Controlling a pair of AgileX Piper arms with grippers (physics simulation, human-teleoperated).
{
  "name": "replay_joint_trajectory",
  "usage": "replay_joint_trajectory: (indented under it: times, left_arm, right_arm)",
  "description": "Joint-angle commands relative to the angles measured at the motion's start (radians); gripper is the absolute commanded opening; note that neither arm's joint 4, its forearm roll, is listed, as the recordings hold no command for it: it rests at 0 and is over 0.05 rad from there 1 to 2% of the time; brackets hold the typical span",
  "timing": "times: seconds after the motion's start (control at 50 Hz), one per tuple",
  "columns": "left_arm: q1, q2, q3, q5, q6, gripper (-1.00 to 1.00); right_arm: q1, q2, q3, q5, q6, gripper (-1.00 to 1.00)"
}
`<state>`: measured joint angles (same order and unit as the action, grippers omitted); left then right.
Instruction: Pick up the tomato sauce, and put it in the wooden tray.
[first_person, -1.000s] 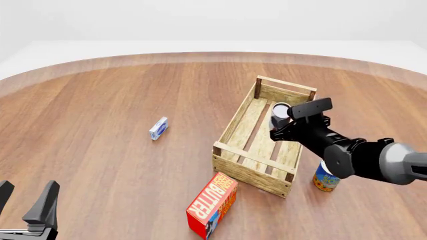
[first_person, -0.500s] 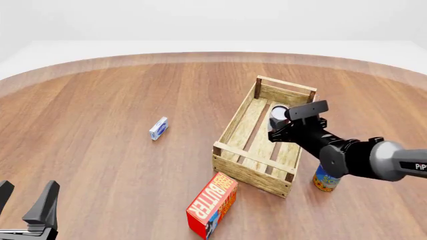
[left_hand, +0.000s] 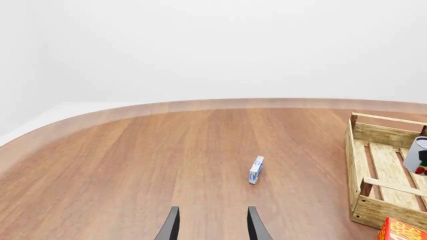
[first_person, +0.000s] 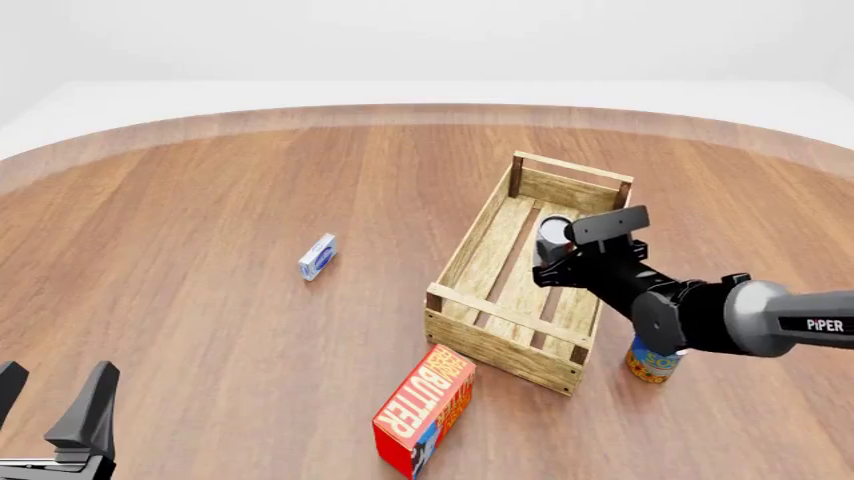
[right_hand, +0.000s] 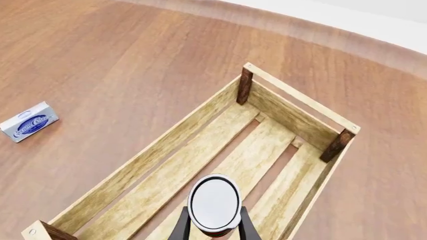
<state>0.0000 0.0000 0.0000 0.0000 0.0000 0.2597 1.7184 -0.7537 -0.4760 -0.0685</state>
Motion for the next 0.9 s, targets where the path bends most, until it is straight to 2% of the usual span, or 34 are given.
replay_joint_trajectory:
  times: [0.02, 0.9]
  left_arm:
    - [0.0, 0.0, 0.0, 0.0, 0.0, 1.0]
    - [0.0, 0.0, 0.0, 0.0, 0.0, 1.0]
  right_arm:
    - [0.007, 0.024, -0.011, -0.013, 0.021, -1.0]
    - [0.028, 0.089, -0.034, -0.032, 0.033, -1.0]
